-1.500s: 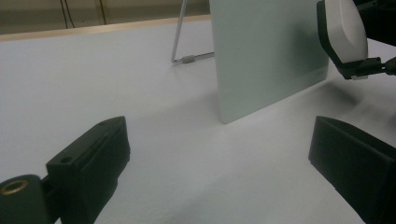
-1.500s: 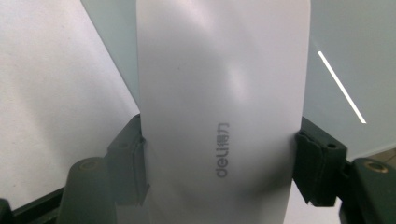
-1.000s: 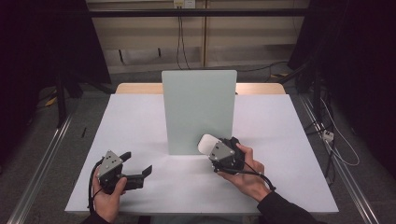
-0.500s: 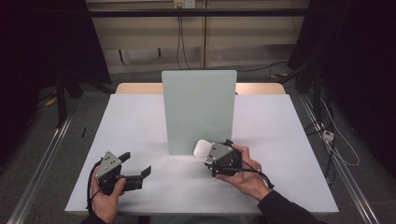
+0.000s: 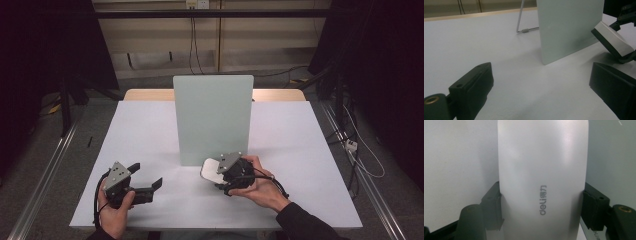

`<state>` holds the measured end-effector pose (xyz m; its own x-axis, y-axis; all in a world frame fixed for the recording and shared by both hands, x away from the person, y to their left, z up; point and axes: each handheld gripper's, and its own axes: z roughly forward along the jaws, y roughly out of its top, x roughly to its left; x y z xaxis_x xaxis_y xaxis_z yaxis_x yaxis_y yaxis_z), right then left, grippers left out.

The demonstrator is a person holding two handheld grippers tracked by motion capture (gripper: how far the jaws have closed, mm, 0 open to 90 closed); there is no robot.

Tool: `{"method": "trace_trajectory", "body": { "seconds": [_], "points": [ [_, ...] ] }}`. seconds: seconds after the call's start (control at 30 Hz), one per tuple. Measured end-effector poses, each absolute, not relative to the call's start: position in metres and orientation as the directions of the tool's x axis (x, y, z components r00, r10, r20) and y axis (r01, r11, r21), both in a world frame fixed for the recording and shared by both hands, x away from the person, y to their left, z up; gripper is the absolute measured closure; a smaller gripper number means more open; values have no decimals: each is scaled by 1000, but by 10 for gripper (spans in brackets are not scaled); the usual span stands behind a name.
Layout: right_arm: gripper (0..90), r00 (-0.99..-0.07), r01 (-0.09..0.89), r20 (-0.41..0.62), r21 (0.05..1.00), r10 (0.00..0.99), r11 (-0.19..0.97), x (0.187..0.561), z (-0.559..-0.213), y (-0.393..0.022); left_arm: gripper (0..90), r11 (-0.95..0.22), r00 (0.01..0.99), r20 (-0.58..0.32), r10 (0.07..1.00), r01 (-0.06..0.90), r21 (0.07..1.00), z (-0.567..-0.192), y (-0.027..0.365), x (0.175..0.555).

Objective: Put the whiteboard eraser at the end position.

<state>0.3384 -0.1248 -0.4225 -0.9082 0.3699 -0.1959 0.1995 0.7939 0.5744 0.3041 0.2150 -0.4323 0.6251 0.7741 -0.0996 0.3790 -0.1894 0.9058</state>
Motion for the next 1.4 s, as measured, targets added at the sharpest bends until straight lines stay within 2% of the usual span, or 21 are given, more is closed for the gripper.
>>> {"method": "trace_trajectory", "body": {
  "seconds": [0.2, 0.5, 1.07, 1.13, 1.2, 1.3, 1.4],
  "points": [
    [314, -931, 182, -165, 560, 324, 808, 342, -423, -121, 51, -190, 624, -99, 775, 380, 905, -433, 215, 304],
    [311, -973, 115, -125, 474, 196, 873, 348, -430, -98, 51, -187, 623, -102, 775, 382, 905, -433, 215, 305],
    [301, -974, 164, -56, 484, 218, 860, 356, -439, -96, 51, -191, 627, -102, 772, 383, 904, -433, 214, 305],
    [277, -973, 168, -57, 491, 224, 855, 357, -440, -97, 51, -190, 627, -103, 772, 383, 904, -433, 214, 305],
    [200, -968, 178, -68, 497, 243, 849, 356, -441, -98, 51, -189, 626, -103, 773, 383, 904, -433, 214, 306],
    [146, -963, 188, -75, 506, 260, 842, 355, -442, -98, 51, -187, 628, -106, 771, 383, 905, -433, 213, 306],
    [128, -961, 180, -91, 514, 262, 839, 355, -442, -98, 51, -188, 627, -107, 771, 385, 903, -433, 213, 306]
  ]
}}
